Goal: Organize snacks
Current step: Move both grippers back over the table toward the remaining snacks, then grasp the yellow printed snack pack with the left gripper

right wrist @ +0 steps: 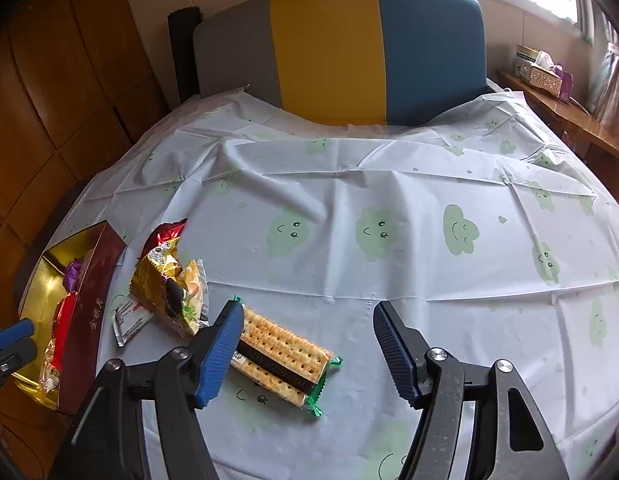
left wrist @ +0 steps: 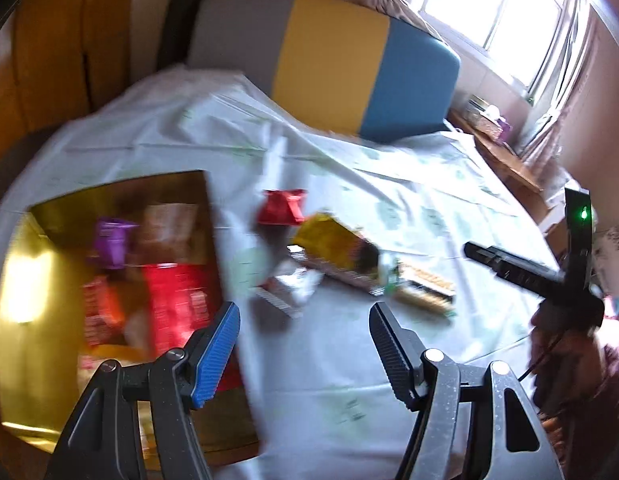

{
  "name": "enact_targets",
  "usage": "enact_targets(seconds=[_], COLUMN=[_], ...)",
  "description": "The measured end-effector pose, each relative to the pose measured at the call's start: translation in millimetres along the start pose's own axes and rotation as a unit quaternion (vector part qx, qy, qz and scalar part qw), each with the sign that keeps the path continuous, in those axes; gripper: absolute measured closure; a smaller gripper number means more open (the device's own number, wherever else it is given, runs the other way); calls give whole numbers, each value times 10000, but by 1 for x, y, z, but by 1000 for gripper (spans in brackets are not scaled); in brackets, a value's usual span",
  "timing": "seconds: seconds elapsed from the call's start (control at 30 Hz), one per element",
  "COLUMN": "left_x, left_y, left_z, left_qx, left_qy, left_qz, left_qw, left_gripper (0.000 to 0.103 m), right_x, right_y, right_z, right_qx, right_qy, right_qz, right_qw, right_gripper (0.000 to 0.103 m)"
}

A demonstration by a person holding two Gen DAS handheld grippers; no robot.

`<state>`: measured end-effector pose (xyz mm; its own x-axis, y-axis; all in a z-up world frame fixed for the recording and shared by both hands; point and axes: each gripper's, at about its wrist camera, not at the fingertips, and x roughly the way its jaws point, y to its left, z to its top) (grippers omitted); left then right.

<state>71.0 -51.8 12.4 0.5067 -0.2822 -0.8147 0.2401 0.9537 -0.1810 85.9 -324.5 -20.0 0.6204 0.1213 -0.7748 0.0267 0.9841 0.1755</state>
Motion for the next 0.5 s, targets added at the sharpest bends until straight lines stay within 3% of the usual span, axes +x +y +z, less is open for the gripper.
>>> enact_targets(seconds=[0.23, 0.4, 0.5], left_x=[51, 93, 111], left_y=[-37, -34, -26], left_z=[25, 34, 39], left_qx=[-212, -746, -1160], left_qy=[536, 923, 1005], left_qz=[-405, -313, -267], left_qw=[9975, 9924, 9878], left_gripper=[35, 34, 29], right_x=[-8, -12, -13], right_y=[-3, -7, -9], right_z=[5, 8, 9], right_qx=[155, 315, 401], right_qy=[-130, -177, -192], right_qz=[157, 252, 322], right_qw=[9997, 9990, 9985], right_gripper=[28, 26, 25])
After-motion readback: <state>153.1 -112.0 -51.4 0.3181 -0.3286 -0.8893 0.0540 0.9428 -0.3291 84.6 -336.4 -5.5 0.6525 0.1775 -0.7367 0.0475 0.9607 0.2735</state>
